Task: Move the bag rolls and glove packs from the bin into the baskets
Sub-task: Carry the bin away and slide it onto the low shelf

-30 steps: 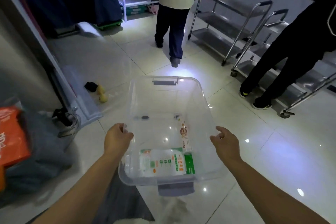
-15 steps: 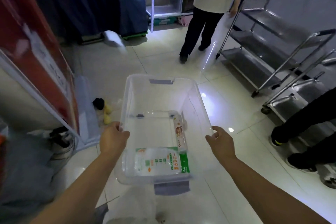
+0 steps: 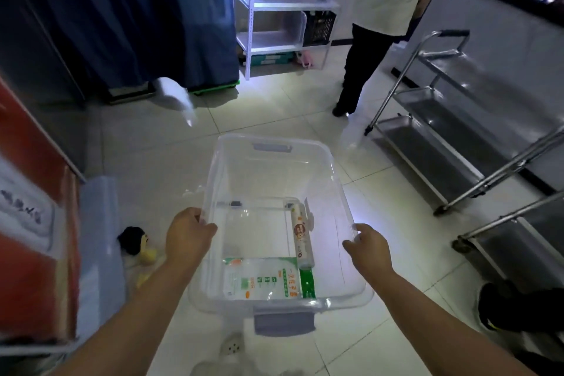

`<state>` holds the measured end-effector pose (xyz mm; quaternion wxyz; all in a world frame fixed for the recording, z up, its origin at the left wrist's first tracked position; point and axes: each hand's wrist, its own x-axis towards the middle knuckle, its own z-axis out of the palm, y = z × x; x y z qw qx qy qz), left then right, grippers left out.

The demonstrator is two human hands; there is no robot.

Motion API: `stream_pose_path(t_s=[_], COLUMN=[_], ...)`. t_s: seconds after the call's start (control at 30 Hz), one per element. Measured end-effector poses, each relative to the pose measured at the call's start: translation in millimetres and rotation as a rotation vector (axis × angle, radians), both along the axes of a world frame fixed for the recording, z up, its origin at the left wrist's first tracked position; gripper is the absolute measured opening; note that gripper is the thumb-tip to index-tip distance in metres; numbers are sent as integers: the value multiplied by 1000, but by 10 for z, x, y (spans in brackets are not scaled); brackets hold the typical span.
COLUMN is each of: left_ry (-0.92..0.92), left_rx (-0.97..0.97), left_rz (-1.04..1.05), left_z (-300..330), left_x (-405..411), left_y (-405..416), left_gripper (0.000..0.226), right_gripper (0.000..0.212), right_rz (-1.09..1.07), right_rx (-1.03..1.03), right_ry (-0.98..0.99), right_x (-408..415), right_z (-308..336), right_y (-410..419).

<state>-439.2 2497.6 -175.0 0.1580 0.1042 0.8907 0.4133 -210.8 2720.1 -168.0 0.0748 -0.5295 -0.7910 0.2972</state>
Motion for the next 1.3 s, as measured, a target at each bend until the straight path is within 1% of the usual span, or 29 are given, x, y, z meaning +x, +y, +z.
stream_pose_path(t_s=[0.03,0.13,0.2,0.37,0.5,0.6,0.8,0.9,1.0,1.1,1.23,1.3], left_ry=[7,-3,-11,16,6,-10,-34,20,35,2,-18,-17], left_rx=[-4,14,24,11,-5,6,16,22,33,27,-2,-23], left_rz=[-13,-41,-41,-29,11,59,162,198,177,139,85,57], left_z=[33,86,56,-98,-127,-74,-88,-183,-276,-298,-172,-113], left_x=[-192,-684,-983,-1719,-2337,-2810,-3814,-4435,-5126,-5873,-6787,-7147], left_y=[211,832,1250,2412,3374,4018,4937,5454,6016,6581,7371,7760], left_gripper=[4,23,27,25,22,15,10,5,14,23,12,14], right_gripper=[41,41,42,43,40,41,34,30,30,32,30,31], right_rz=[-23,-84,-113,-139,-74,-31,75,107,94,61,23,-9], right_rx=[-2,2,5,-5,-32,-57,-46,-24,-38,-33,-25,-31], right_ry=[1,25,44,69,89,80,96,108,109,92,99,95], right_x=[-160,-585,-875,-1639,-2300,-2847,-4072,-4741,-5416,-6092,-6872,-7166], right_z=[21,35,8,-167,-179,-95,75,-8,-127,-145,-87,-58], right_y=[178,713,1114,2272,3279,4013,5151,5690,6215,6728,7402,7724])
